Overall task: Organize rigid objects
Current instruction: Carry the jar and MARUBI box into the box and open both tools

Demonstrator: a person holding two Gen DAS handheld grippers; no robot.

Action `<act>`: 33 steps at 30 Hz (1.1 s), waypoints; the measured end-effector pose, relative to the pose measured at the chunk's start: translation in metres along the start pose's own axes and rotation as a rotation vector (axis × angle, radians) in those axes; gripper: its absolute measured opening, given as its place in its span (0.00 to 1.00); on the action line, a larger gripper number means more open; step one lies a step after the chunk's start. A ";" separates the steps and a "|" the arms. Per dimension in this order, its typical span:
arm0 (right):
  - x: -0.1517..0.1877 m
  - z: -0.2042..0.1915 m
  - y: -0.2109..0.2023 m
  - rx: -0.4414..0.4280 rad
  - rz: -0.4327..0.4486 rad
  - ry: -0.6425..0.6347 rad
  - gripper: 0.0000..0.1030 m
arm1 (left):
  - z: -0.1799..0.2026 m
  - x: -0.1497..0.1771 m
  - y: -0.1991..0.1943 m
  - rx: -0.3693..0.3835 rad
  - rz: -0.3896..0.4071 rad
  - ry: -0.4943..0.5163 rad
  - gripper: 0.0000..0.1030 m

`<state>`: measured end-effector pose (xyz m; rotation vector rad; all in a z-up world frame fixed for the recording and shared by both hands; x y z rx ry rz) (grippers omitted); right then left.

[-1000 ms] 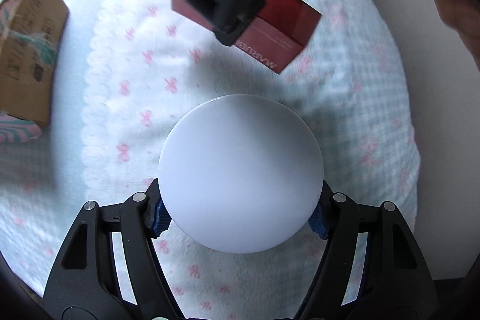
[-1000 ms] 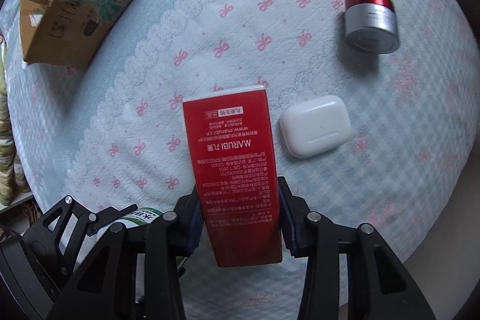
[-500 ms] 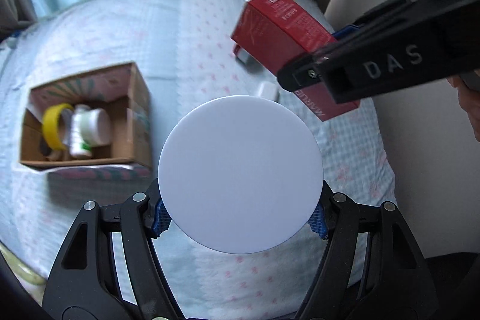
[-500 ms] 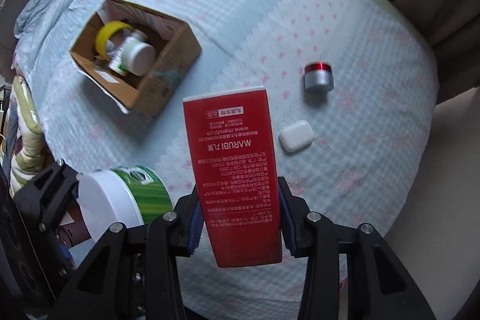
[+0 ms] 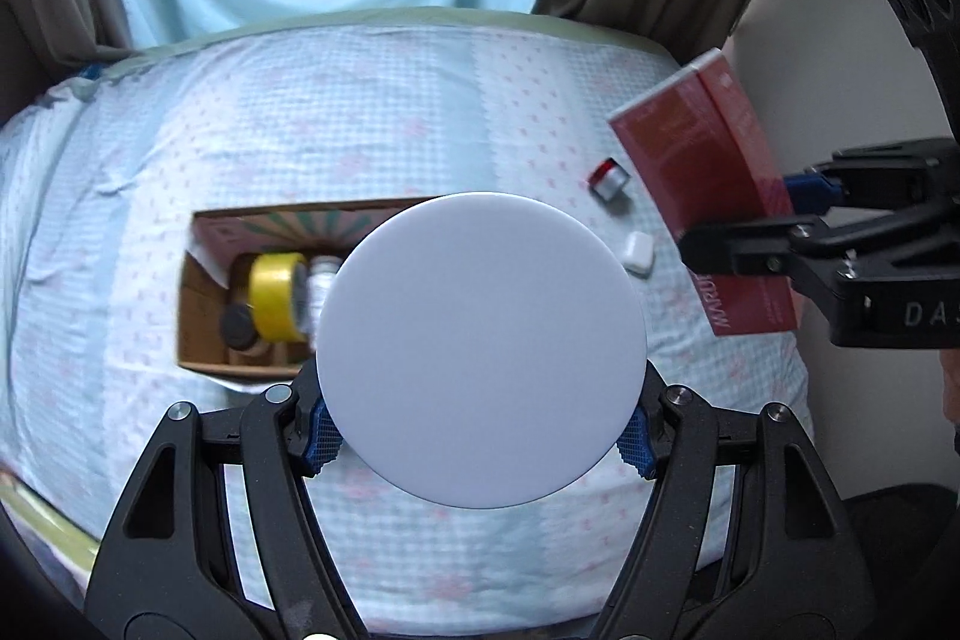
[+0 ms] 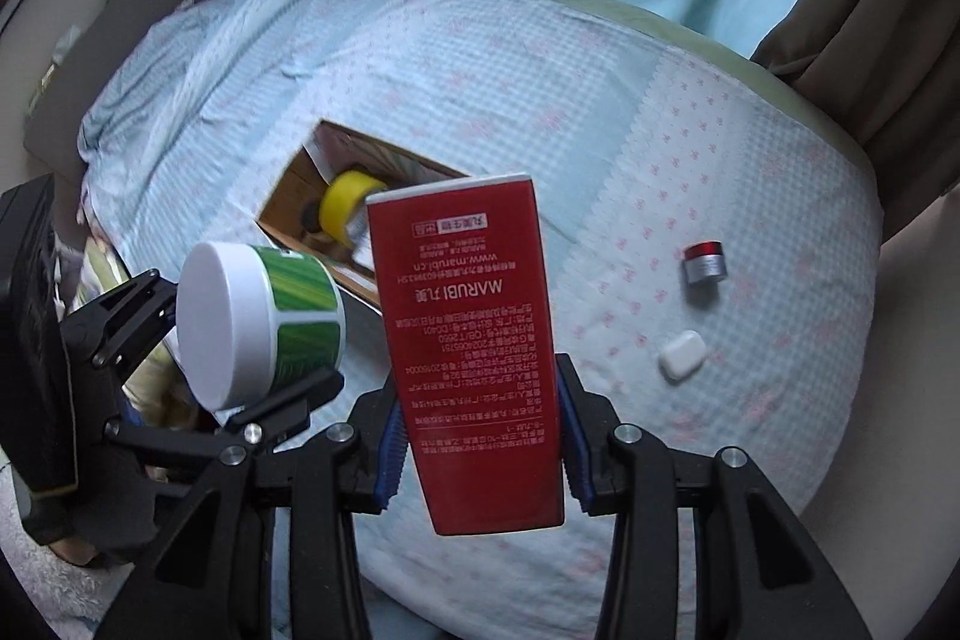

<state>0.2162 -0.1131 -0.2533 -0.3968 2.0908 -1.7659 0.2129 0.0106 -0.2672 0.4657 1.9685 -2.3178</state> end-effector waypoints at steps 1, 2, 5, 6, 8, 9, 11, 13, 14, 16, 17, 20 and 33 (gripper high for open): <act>-0.006 -0.009 -0.001 -0.008 0.012 0.019 0.39 | -0.010 -0.002 -0.002 -0.002 0.000 0.010 0.66; -0.011 -0.016 0.000 -0.012 0.019 0.033 0.38 | -0.023 -0.004 -0.004 -0.001 -0.001 0.023 0.66; -0.024 -0.033 0.008 -0.022 0.032 0.104 0.39 | -0.060 -0.010 -0.005 0.020 -0.012 0.048 0.66; -0.028 -0.037 0.011 -0.028 0.031 0.134 0.39 | -0.070 -0.012 -0.004 0.025 -0.015 0.059 0.66; -0.038 -0.048 0.018 -0.047 0.033 0.196 0.39 | -0.092 -0.016 0.000 0.026 -0.029 0.087 0.66; -0.042 -0.052 0.022 -0.053 0.035 0.222 0.39 | -0.100 -0.017 0.002 0.029 -0.036 0.097 0.66; -0.050 -0.059 0.031 -0.070 0.034 0.286 0.39 | -0.118 -0.020 0.009 0.035 -0.057 0.115 0.66; -0.057 -0.065 0.042 -0.090 0.033 0.344 0.39 | -0.136 -0.025 0.019 0.040 -0.079 0.121 0.66; -0.061 -0.067 0.048 -0.100 0.031 0.376 0.39 | -0.146 -0.028 0.025 0.042 -0.090 0.121 0.66; -0.068 -0.072 0.061 -0.114 0.023 0.427 0.39 | -0.163 -0.033 0.037 0.040 -0.109 0.116 0.66; -0.072 -0.073 0.068 -0.118 0.018 0.448 0.39 | -0.171 -0.036 0.043 0.041 -0.120 0.111 0.66; -0.082 -0.073 0.089 -0.134 0.001 0.498 0.39 | -0.193 -0.044 0.063 0.036 -0.150 0.099 0.66; -0.117 -0.038 0.181 -0.058 -0.084 0.578 0.39 | -0.237 -0.073 0.176 -0.019 -0.317 0.101 0.66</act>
Point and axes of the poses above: each gripper's, at about its wrist camera, not at the fingertips, and y roughly the way its jaws point, z to its right, x to its underside, the point moved 9 cm from there along y, roughly the way its jaws point, and after that the axes turned 12 degrees about -z, right-handed, at the moved point
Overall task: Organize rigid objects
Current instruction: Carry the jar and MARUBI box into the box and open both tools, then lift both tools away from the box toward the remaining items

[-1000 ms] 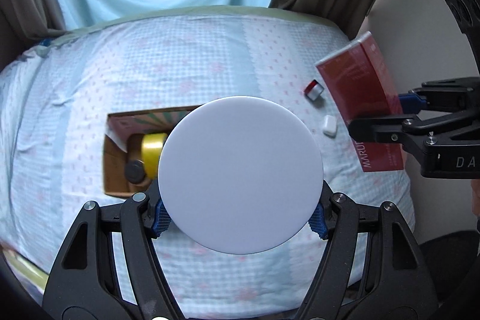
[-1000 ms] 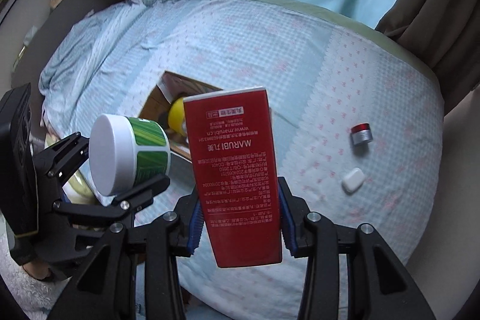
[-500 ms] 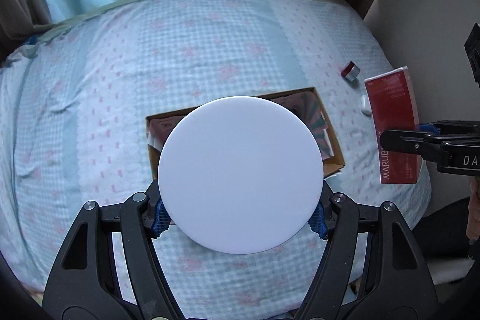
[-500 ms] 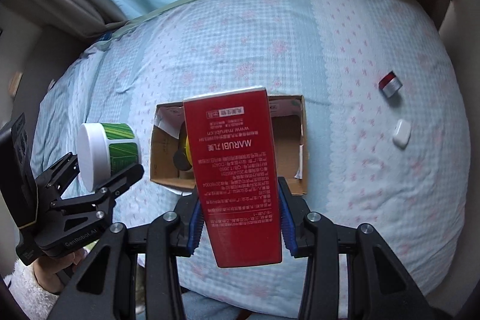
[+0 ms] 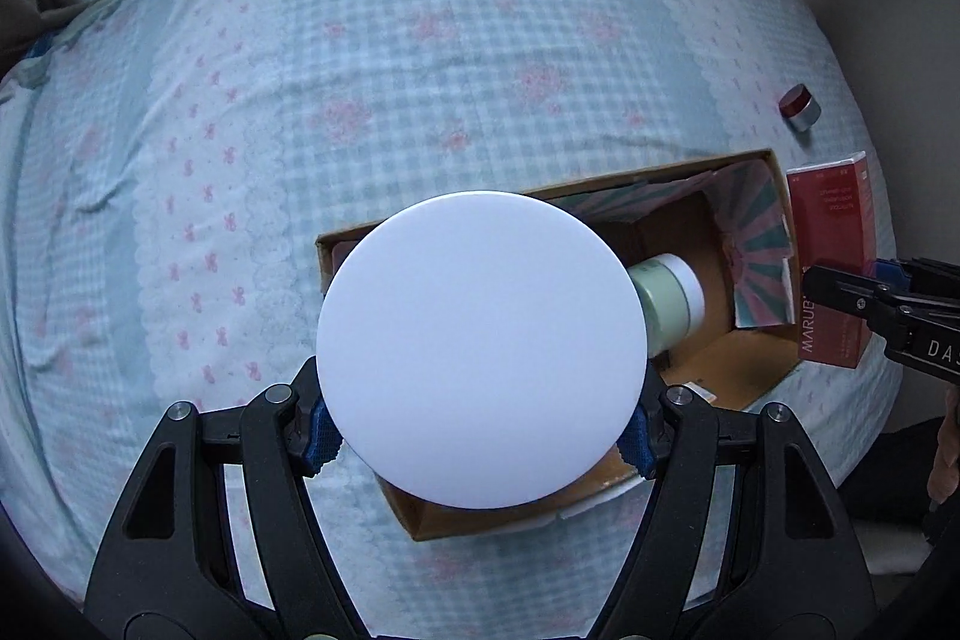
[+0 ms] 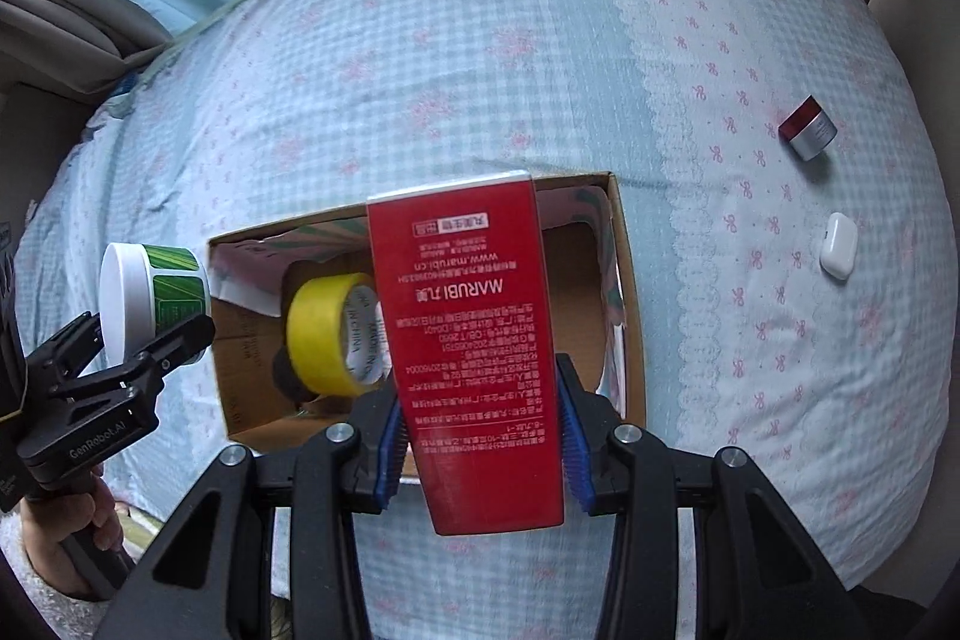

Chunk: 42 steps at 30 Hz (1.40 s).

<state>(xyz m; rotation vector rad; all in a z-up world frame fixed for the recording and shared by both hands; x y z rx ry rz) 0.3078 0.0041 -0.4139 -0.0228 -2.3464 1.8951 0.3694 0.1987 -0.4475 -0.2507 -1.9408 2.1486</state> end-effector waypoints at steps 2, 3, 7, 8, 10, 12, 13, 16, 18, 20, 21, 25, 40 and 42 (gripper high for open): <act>-0.004 0.002 0.012 0.012 -0.009 0.007 0.39 | -0.003 -0.006 0.014 -0.004 -0.024 0.004 0.66; -0.006 0.004 0.017 0.015 -0.016 0.011 0.39 | -0.004 -0.007 0.018 -0.008 -0.033 0.008 0.66; -0.012 0.012 0.042 0.042 -0.054 0.030 0.39 | -0.003 -0.013 0.033 -0.061 -0.061 0.049 0.66; -0.012 0.014 0.047 0.047 -0.064 0.034 0.39 | -0.004 -0.013 0.035 -0.070 -0.066 0.057 0.66; -0.013 0.017 0.054 0.051 -0.080 0.040 0.39 | -0.004 -0.014 0.038 -0.079 -0.070 0.062 0.66; -0.015 0.019 0.059 0.052 -0.093 0.044 0.39 | -0.003 -0.015 0.042 -0.083 -0.083 0.072 0.66; -0.016 0.019 0.061 0.051 -0.097 0.046 0.39 | -0.001 -0.015 0.044 -0.079 -0.087 0.079 0.66; -0.021 0.018 0.066 0.054 -0.106 0.037 0.41 | 0.008 -0.014 0.045 -0.051 -0.082 0.114 0.70; -0.024 0.016 0.064 0.044 -0.090 0.034 0.64 | 0.011 -0.013 0.039 -0.055 -0.058 0.126 1.00; -0.025 0.017 0.060 0.045 -0.077 0.042 1.00 | 0.011 -0.013 0.027 -0.069 -0.028 0.133 1.00; -0.025 0.018 0.058 0.032 -0.068 0.045 1.00 | 0.011 -0.012 0.023 -0.065 -0.025 0.132 1.00; -0.019 0.019 0.057 -0.019 -0.057 0.061 1.00 | 0.011 -0.006 0.016 -0.057 -0.021 0.122 1.00; 0.018 0.001 0.010 -0.022 0.037 0.039 1.00 | 0.011 0.036 -0.042 -0.067 0.071 0.012 1.00; 0.025 -0.002 -0.001 -0.019 0.051 0.034 1.00 | 0.015 0.047 -0.054 -0.059 0.090 -0.002 1.00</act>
Point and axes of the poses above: each gripper's, at about its wrist camera, not at the fingertips, and y roughly the way its jaws point, z to its right, x to its underside, the point moved 9 cm from there along y, roughly the way its jaws point, and after that the axes turned 12 degrees about -z, right-handed, at the moved point
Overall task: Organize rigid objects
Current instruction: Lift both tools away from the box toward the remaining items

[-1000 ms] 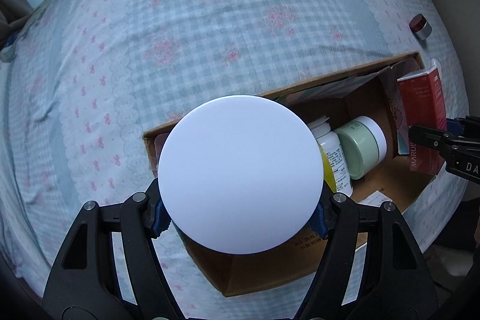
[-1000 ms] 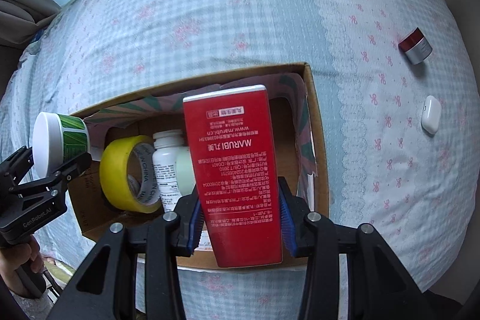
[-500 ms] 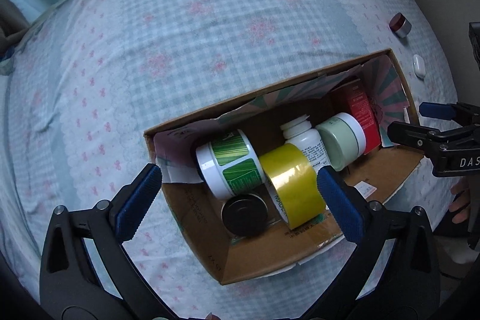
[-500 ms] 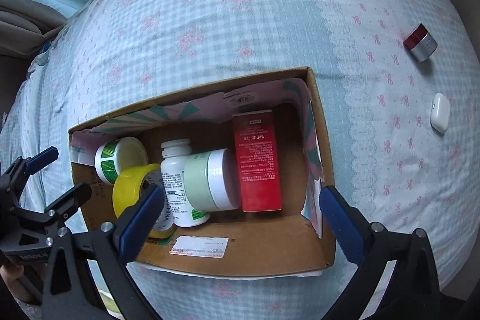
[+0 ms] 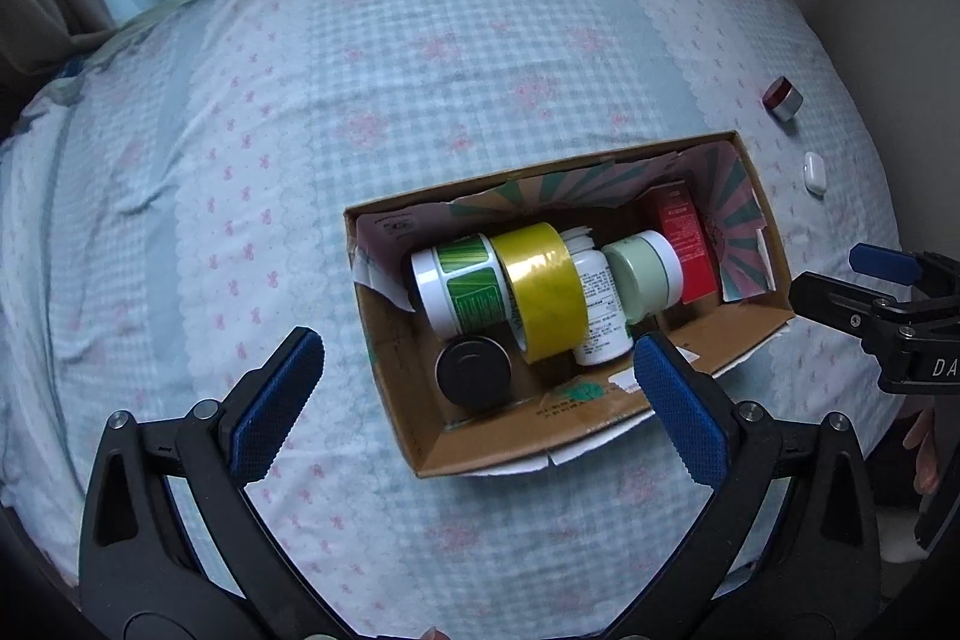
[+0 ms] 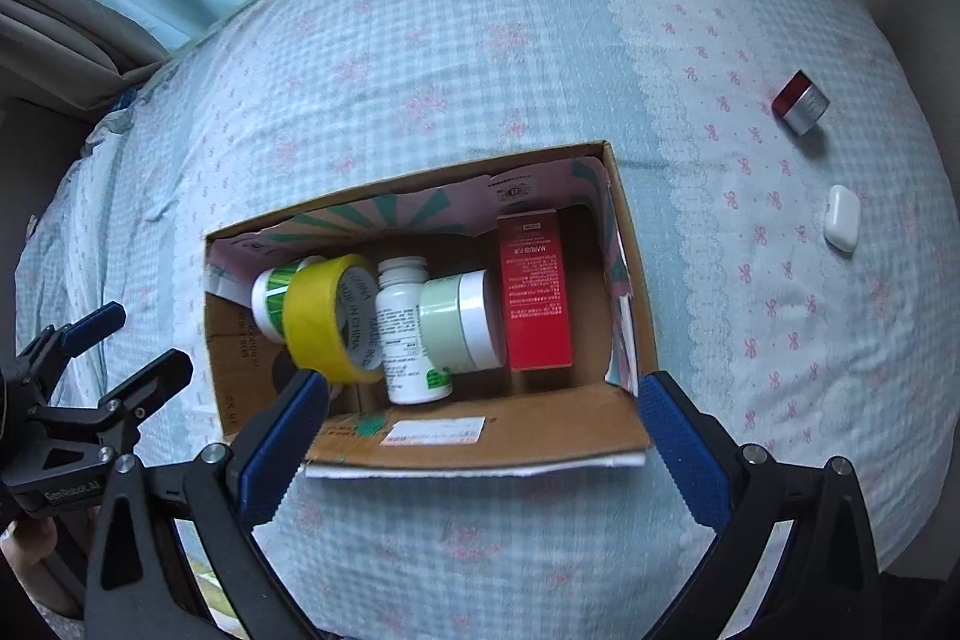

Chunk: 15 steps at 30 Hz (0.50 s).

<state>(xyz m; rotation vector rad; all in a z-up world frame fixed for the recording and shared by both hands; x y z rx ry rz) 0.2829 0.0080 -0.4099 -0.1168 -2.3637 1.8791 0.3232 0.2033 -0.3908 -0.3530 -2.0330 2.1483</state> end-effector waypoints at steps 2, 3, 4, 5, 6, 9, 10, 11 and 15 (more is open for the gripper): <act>0.011 -0.003 -0.015 0.012 0.020 -0.014 1.00 | 0.004 0.010 -0.012 0.006 0.017 -0.013 1.00; 0.016 -0.004 -0.022 0.017 0.029 -0.020 1.00 | 0.006 0.015 -0.018 0.009 0.023 -0.019 1.00; 0.020 -0.005 -0.027 0.021 0.036 -0.024 1.00 | 0.009 0.021 -0.023 0.011 0.029 -0.024 1.00; 0.025 -0.005 -0.034 0.026 0.046 -0.029 1.00 | 0.012 0.026 -0.028 0.014 0.036 -0.025 1.00; 0.030 -0.005 -0.040 0.029 0.052 -0.029 1.00 | 0.016 0.031 -0.032 0.017 0.043 -0.023 1.00; 0.045 0.001 -0.058 0.035 0.080 -0.019 1.00 | 0.029 0.039 -0.039 0.032 0.062 -0.008 1.00; 0.051 0.006 -0.064 0.048 0.089 -0.010 1.00 | 0.035 0.040 -0.040 0.035 0.064 -0.004 1.00; 0.055 0.011 -0.068 0.059 0.095 0.000 1.00 | 0.041 0.041 -0.041 0.038 0.065 0.002 1.00; 0.074 0.035 -0.086 0.088 0.125 0.042 1.00 | 0.069 0.037 -0.050 0.040 0.099 0.042 1.00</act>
Point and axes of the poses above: each gripper's, at about its wrist camera, not at the fingertips, and y roughly the way its jaws point, z to its right, x to its underside, the point moved 9 cm from there along y, roughly the way its jaws point, and after that the axes turned 12 degrees about -z, right-handed, at the moved point
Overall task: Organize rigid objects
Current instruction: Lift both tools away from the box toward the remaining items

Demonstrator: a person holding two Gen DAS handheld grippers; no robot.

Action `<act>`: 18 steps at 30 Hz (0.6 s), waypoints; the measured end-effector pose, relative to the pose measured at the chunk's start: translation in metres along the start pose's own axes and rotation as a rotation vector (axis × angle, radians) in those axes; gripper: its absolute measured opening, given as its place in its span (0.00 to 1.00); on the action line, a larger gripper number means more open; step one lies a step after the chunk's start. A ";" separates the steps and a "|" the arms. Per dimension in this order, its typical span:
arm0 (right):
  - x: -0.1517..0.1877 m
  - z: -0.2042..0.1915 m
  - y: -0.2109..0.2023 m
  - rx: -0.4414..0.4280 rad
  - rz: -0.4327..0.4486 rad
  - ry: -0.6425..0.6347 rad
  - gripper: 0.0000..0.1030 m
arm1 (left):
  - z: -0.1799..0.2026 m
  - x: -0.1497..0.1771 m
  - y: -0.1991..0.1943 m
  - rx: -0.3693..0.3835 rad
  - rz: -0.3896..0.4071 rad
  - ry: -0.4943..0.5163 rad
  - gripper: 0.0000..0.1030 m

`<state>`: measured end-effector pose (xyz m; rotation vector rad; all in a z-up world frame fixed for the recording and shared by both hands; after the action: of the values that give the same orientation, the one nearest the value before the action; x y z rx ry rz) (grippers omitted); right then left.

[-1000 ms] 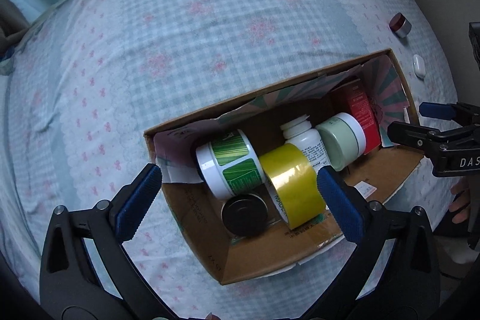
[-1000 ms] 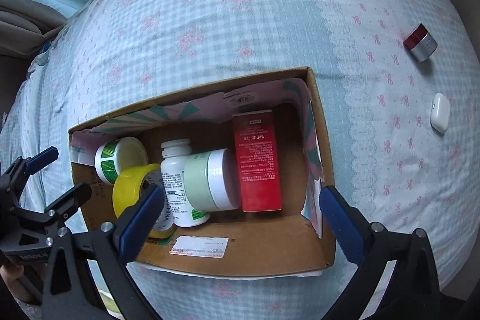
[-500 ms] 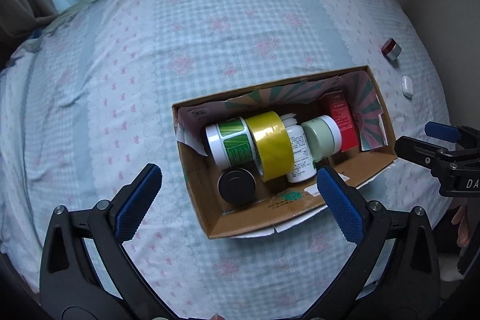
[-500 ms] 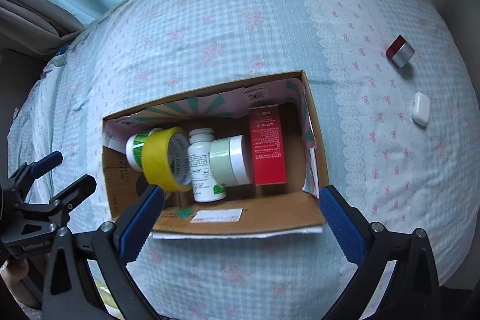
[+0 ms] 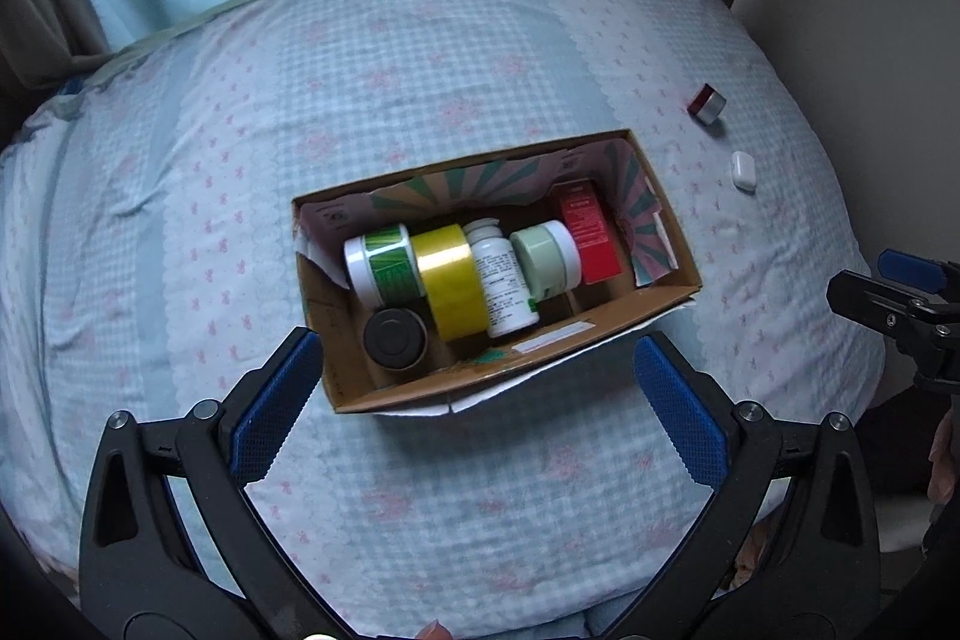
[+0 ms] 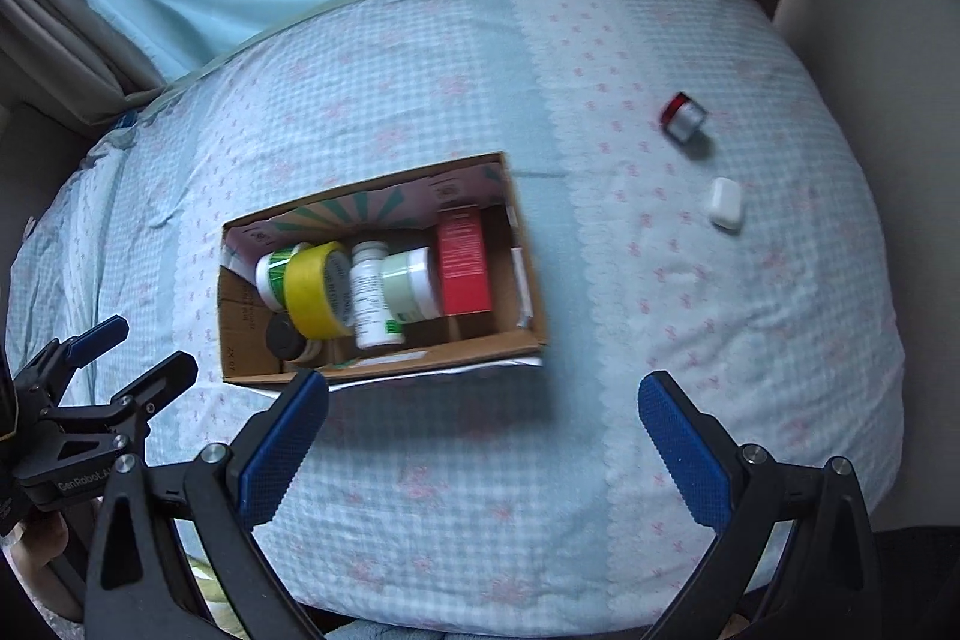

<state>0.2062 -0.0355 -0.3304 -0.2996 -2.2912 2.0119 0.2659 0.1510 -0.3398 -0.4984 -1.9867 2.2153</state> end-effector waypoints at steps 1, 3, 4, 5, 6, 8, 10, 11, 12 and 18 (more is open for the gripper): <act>0.003 0.009 -0.005 0.007 0.008 0.014 1.00 | 0.009 -0.005 -0.003 0.005 0.013 0.014 1.00; 0.006 0.024 -0.011 0.022 0.021 0.037 1.00 | 0.028 -0.015 -0.006 0.010 0.027 0.041 1.00; 0.007 0.034 -0.014 0.034 0.031 0.052 1.00 | 0.038 -0.022 -0.007 0.011 0.033 0.058 1.00; 0.006 0.046 -0.016 0.049 0.041 0.073 1.00 | 0.046 -0.029 -0.008 0.010 0.039 0.074 1.00; 0.005 0.056 -0.018 0.057 0.048 0.093 1.00 | 0.055 -0.036 -0.008 0.007 0.044 0.092 1.00; 0.002 0.078 -0.018 0.060 0.061 0.134 1.00 | 0.076 -0.053 -0.007 -0.006 0.049 0.133 1.00; -0.006 0.101 -0.016 0.060 0.069 0.167 1.00 | 0.099 -0.071 -0.003 -0.022 0.053 0.170 1.00; -0.008 0.111 -0.015 0.060 0.071 0.178 1.00 | 0.112 -0.084 0.002 -0.034 0.054 0.196 1.00; -0.011 0.120 -0.013 0.060 0.074 0.190 1.00 | 0.123 -0.094 0.006 -0.042 0.052 0.214 1.00; -0.036 0.179 0.000 0.079 0.082 0.238 1.00 | 0.203 -0.164 0.045 -0.048 0.023 0.337 1.00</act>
<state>0.2078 -0.2163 -0.3522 -0.6010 -2.0827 1.9761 0.3600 -0.0972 -0.3414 -0.8414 -1.8659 1.9421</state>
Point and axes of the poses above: each gripper's, at about its wrist camera, not at the fingertips, and y roughly the way its jaws point, z to its right, x to its underside, the point moved 9 cm from there along y, roughly the way its jaws point, and after that the axes turned 12 degrees about -z, right-handed, at the moved point
